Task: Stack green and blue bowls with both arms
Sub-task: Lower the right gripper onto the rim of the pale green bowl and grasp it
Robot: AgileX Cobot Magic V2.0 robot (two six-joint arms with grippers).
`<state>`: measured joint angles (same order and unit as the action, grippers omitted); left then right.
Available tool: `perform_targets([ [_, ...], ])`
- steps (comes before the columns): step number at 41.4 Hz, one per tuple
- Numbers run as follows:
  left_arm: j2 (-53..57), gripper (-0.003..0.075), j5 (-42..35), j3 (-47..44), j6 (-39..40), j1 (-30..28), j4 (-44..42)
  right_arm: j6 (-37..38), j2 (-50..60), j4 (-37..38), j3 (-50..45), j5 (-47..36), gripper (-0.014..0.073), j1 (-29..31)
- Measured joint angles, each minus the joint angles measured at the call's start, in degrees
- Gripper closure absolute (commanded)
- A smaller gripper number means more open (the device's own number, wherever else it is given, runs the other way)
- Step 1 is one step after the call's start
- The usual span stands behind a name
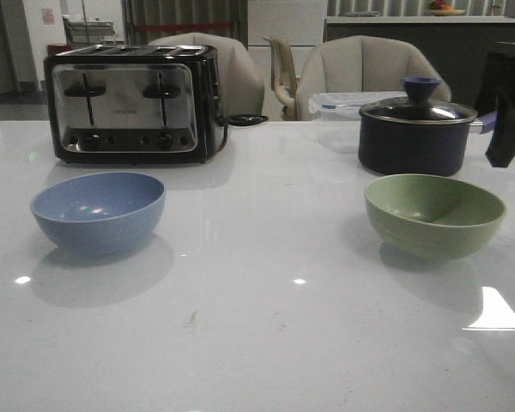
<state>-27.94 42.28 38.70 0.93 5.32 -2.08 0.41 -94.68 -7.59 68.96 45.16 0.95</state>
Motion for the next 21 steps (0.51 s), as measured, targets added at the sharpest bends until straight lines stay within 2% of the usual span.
perform_targets([
  [15,0.0,0.0137,0.0,0.0,0.0,0.0,0.0,-1.4,-13.8,-3.2,7.0,-0.2,0.0209,-0.7],
  [21,0.0,0.0137,0.0,0.0,0.0,0.0,0.0,-2.0,-15.1,-3.7,7.8,-0.2,0.0350,-0.7],
])
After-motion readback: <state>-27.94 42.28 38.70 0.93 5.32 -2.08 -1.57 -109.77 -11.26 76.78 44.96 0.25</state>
